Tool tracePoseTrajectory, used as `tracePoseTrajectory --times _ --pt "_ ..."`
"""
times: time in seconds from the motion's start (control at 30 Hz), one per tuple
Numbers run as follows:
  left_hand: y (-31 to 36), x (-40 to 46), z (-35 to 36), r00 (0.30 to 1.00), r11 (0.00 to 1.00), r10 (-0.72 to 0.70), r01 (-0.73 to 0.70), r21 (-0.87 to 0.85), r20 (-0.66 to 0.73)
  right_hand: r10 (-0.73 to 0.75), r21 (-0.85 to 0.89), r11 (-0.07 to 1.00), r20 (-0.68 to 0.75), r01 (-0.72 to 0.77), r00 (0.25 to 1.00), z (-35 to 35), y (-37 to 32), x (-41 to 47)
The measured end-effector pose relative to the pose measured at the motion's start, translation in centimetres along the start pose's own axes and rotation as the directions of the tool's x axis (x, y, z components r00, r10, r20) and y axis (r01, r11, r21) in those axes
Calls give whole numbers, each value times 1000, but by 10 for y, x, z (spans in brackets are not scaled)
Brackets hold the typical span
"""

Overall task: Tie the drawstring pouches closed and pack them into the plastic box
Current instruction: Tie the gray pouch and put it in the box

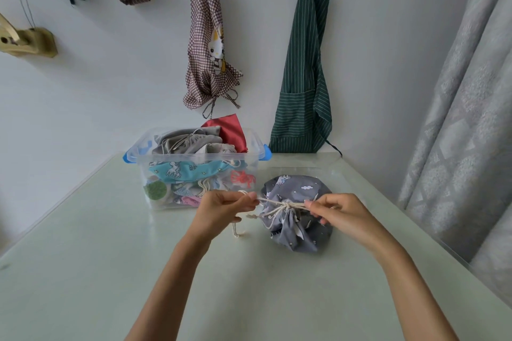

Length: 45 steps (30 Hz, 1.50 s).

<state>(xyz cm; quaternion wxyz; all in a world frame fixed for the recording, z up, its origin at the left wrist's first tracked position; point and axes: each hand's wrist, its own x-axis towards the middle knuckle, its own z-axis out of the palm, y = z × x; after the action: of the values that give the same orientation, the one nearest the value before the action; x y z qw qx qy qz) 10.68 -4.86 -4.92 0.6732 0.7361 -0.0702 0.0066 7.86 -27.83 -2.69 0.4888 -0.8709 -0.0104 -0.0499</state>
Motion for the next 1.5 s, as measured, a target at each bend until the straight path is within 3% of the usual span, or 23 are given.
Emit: tracePoseTrajectory --times 0.23,0.37,0.47,0.6,0.7,0.9,1.0,1.13,1.23,1.37,1.5 --pt "-3 2 -4 996 994 -74 78 -81 55 -60 98 993 -2 60 998 1 -5 -2" --pt "0 3 -3 993 973 -100 109 -204 56 -160 99 983 53 154 986 5 -14 -5" --pt "5 3 -3 992 930 -116 127 -346 51 -211 145 967 -10 210 977 7 -17 -4" --pt "13 1 -2 988 814 -104 151 -561 115 -159 174 971 -32 162 987 11 -13 -2" --pt "20 0 4 983 784 -49 149 -603 179 -76 183 980 -31 81 997 12 -13 0" --pt "21 -6 18 975 926 31 54 -373 219 -159 172 975 109 139 981 -4 -33 -17" --pt "24 -12 24 951 990 91 -55 -126 295 -251 106 965 134 238 959 -5 -45 -24" --pt "30 -17 31 903 993 -13 -38 111 430 -317 -38 947 69 320 946 -1 -44 -21" --pt "34 -20 35 855 976 -30 -86 198 518 -332 -71 939 70 337 941 2 -43 -20" --pt "34 -25 36 814 930 92 -276 244 573 -341 -51 937 92 346 936 8 -43 -20" --pt "34 -25 31 850 970 47 -165 181 525 -259 -16 963 223 269 940 8 -41 -22"
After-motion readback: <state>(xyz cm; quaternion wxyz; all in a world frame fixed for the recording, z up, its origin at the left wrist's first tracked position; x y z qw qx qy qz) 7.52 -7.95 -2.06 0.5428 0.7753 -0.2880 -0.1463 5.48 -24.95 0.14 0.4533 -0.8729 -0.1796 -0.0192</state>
